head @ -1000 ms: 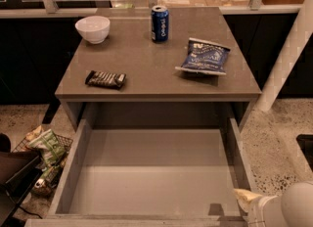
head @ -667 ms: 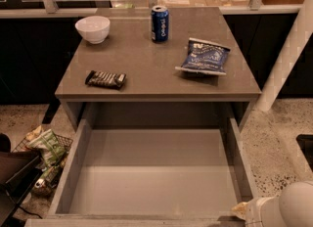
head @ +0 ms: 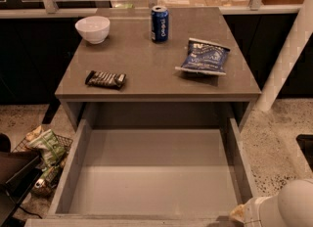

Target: Close top drawer

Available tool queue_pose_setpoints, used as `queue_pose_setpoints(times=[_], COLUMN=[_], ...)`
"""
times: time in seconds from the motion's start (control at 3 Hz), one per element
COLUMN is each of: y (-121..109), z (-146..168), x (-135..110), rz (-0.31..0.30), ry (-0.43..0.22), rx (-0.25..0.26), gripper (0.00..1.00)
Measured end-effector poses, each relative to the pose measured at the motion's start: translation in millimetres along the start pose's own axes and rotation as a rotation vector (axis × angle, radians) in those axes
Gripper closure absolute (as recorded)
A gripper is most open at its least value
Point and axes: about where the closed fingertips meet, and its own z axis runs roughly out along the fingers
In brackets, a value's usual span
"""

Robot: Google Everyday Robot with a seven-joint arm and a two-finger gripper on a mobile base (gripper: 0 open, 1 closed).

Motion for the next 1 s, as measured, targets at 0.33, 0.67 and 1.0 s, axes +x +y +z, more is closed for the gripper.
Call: queue_pose_setpoints(times=[0.33, 0.67, 1.0], y=[0.2, 0.2, -9.1], z=[-0.2, -0.3, 0.9], x=[0.0, -0.1, -4.3], rz=[0.0, 0.0, -0.015], ry=[0.0, 0.0, 0.001], rx=[-0.001, -0.001, 0.007], gripper=[1.0, 1.0, 1.0])
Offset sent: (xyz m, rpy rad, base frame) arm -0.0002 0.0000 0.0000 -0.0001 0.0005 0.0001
